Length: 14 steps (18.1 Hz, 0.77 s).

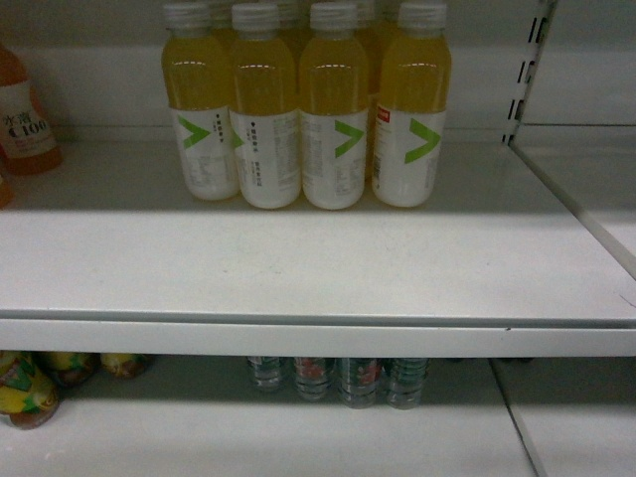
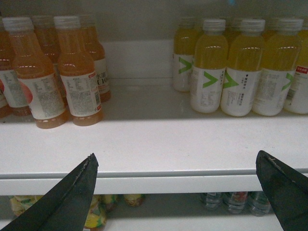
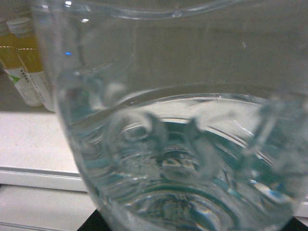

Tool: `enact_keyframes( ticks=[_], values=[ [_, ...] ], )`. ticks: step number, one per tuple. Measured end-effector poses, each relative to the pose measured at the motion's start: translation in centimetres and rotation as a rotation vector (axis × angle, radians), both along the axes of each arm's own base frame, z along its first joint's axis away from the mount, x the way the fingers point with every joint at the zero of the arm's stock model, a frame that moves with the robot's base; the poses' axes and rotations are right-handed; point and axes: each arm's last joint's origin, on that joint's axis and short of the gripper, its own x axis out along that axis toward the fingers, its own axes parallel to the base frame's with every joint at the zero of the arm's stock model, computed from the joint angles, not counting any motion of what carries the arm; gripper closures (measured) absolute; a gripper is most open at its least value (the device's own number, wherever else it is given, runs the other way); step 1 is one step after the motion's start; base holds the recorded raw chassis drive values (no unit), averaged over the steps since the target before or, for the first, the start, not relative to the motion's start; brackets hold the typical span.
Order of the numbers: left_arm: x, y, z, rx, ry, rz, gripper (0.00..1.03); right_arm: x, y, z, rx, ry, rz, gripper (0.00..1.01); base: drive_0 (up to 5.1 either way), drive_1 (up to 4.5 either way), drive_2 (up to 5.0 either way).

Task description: Move water from second to third shelf

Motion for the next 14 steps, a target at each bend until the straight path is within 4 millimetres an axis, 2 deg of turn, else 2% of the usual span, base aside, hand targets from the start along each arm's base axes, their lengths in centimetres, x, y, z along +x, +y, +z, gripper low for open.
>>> enact_keyframes(
  ticks=[1, 14],
  values=[
    [0.0, 0.0, -0.01, 0.0, 0.001, 0.0, 0.05, 0.0, 0.0, 0.01, 0.0, -0.001, 0.0, 0.6, 0.0, 0.0, 0.0],
    [0.0, 0.0, -0.02, 0.0, 0.002, 0.0, 0.05, 0.02, 0.0, -0.04, 0.0, 0.003, 0.0, 0.6, -4.6, 2.82, 2.8]
  ],
)
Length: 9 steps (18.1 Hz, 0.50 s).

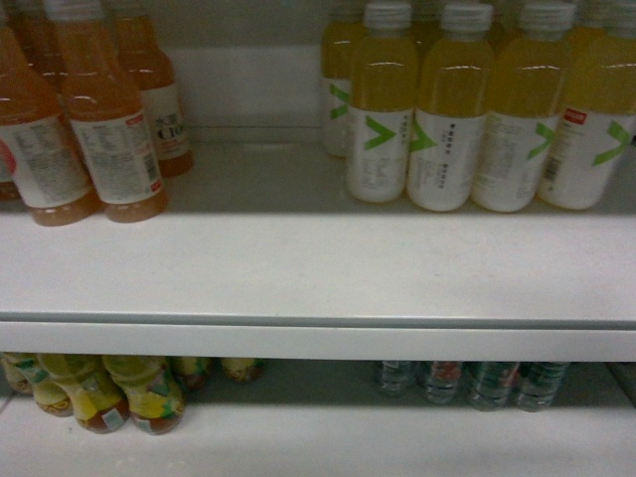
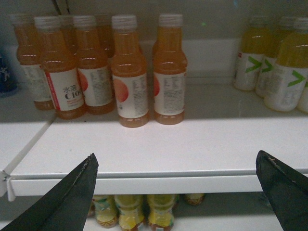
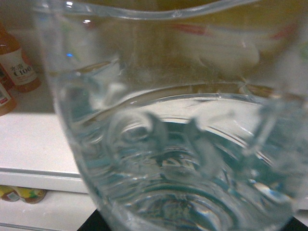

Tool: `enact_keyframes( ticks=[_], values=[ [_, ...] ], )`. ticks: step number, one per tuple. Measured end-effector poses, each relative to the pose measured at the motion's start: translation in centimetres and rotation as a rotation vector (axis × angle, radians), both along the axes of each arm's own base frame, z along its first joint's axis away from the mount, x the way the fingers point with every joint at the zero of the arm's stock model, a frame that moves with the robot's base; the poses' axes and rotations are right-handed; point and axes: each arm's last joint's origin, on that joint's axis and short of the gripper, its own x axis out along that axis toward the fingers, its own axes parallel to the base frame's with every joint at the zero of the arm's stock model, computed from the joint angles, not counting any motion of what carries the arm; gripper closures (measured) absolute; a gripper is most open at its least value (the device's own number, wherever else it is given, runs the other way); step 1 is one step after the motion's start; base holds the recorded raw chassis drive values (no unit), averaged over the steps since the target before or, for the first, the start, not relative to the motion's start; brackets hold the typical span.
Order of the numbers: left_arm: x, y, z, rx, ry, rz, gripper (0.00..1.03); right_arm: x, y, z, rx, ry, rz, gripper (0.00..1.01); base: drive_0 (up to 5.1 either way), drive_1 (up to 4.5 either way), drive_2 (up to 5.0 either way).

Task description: Move water from second to third shelf

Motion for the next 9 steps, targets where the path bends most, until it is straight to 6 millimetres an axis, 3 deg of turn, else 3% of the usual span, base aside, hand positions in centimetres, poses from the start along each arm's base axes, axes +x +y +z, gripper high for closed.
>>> enact_keyframes(
  ticks=[9],
  values=[
    [0.0, 0.0, 0.0, 0.0, 0.0, 0.0, 0.05, -0.01, 0.0, 0.03, 0.0, -0.002, 0.0, 0.6, -5.0, 2.46, 2.5]
  ],
)
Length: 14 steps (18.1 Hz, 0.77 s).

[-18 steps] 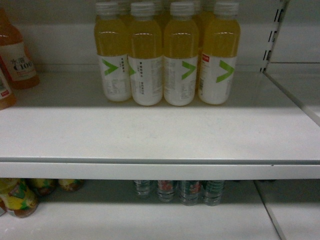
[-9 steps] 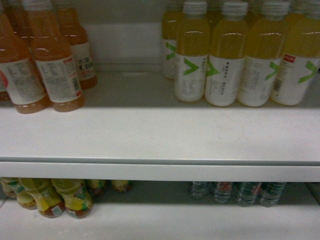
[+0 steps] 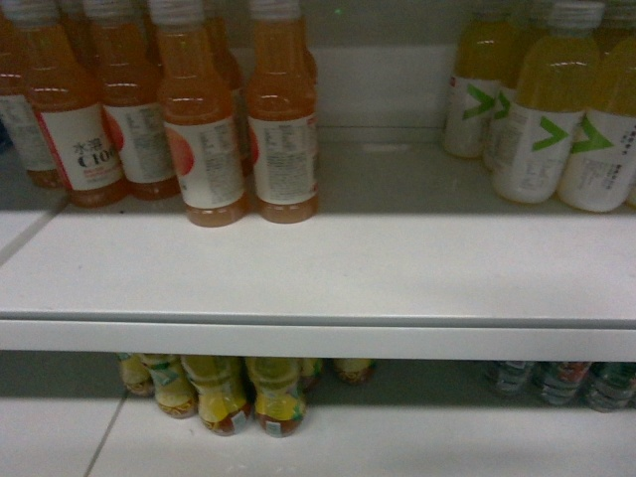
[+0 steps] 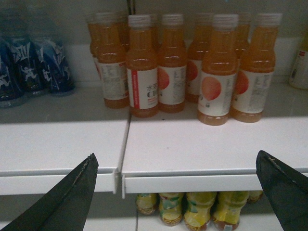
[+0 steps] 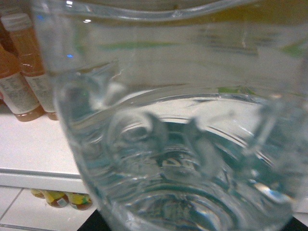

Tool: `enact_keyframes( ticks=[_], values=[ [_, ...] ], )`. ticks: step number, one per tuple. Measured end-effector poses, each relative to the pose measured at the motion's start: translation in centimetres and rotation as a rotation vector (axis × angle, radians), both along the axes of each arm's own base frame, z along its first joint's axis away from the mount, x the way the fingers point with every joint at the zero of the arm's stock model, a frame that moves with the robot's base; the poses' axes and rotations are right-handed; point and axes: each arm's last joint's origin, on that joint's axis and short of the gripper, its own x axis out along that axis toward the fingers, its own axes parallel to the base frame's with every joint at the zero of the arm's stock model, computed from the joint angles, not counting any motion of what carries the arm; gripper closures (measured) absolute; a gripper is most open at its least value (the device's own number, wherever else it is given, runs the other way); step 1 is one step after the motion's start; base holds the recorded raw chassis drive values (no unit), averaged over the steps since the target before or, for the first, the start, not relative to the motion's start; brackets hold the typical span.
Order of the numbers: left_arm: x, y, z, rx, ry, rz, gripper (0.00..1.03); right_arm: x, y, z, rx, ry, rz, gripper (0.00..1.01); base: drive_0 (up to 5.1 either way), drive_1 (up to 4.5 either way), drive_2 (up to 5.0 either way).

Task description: Move water from second to third shelf

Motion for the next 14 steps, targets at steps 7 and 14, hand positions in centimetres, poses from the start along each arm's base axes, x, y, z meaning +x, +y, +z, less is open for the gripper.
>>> enact_keyframes(
  ticks=[7, 14],
  values=[
    [0.0, 0.0, 0.01, 0.0, -0.002, 0.0, 0.05, 0.0, 0.0, -0.01, 0.0, 0.001, 0.0, 0.6, -5.0, 2.46, 2.5],
    [0.0, 0.0, 0.03, 0.0, -0.003, 0.0, 0.05, 0.0, 0.0, 0.0, 0.0, 0.0, 0.0, 0.6, -5.0, 2.48, 2.5]
  ],
)
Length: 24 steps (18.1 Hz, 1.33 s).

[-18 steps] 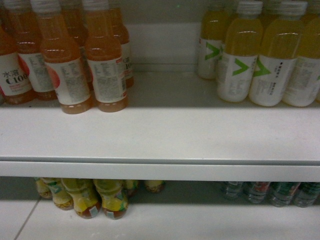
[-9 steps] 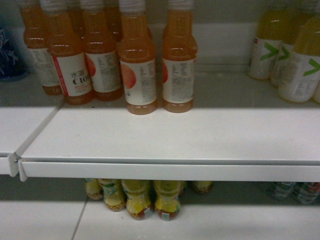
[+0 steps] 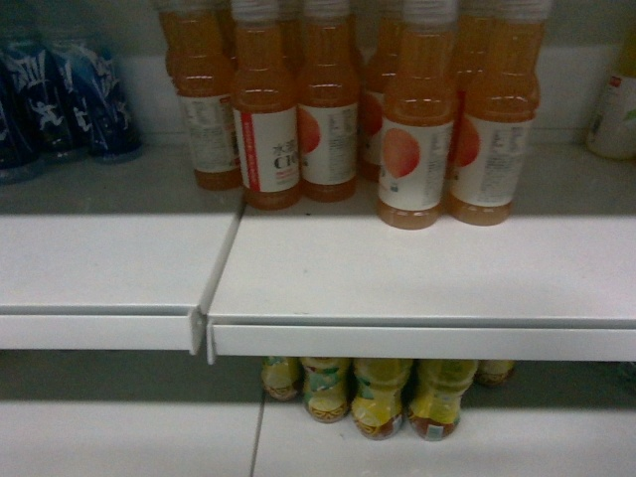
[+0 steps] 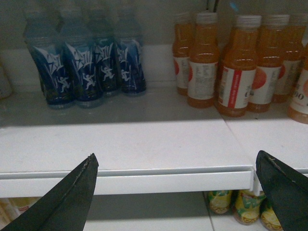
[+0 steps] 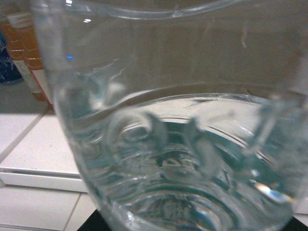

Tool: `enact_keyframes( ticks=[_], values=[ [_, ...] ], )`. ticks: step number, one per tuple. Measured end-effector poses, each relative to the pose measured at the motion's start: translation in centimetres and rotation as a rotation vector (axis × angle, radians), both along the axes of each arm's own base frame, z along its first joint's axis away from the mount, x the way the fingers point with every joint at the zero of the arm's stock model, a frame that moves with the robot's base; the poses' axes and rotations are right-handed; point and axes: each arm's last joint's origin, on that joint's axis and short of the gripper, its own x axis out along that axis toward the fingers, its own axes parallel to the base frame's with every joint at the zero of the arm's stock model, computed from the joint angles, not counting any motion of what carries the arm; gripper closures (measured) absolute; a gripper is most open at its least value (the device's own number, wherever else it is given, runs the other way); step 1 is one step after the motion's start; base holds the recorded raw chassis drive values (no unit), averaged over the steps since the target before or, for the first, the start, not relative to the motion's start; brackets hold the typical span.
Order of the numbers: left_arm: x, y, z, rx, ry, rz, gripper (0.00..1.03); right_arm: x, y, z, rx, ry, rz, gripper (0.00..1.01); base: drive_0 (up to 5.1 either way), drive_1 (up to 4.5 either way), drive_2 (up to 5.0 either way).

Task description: Move water from second to third shelf

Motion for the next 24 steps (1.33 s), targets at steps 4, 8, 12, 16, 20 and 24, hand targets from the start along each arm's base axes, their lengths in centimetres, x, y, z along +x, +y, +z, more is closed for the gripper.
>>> enact_keyframes(
  ticks=[4, 8, 12, 16, 20, 24],
  values=[
    [0.0, 0.0, -0.01, 0.0, 0.001, 0.0, 0.05, 0.0, 0.0, -0.01, 0.0, 0.001, 0.0, 0.6, -5.1, 2.39, 2.4],
    [0.0, 0.0, -0.01, 0.0, 0.002, 0.0, 0.05, -0.01, 0.0, 0.0, 0.0, 0.0, 0.0, 0.6, -5.1, 2.39, 2.4],
    [0.0, 0.0, -0.01, 0.0, 0.001, 0.0, 0.05, 0.0, 0.0, -0.01, 0.0, 0.001, 0.0, 0.6, -5.0, 2.41, 2.4],
    [0.0, 0.0, -0.03, 0.0, 0.003, 0.0, 0.05, 0.0, 0.0, -0.03, 0.0, 0.003, 0.0, 0.6, -5.0, 2.42, 2.4],
    [0.0, 0.0, -0.03, 0.0, 0.003, 0.0, 0.05, -0.01, 0.0, 0.01, 0.0, -0.001, 0.0, 0.6, -5.1, 2.35, 2.3],
    [0.0, 0.0, -0.02, 0.0, 0.002, 0.0, 0.05, -0.01, 0.0, -0.02, 0.0, 0.003, 0.0, 0.6, -5.1, 2.39, 2.4]
  ],
)
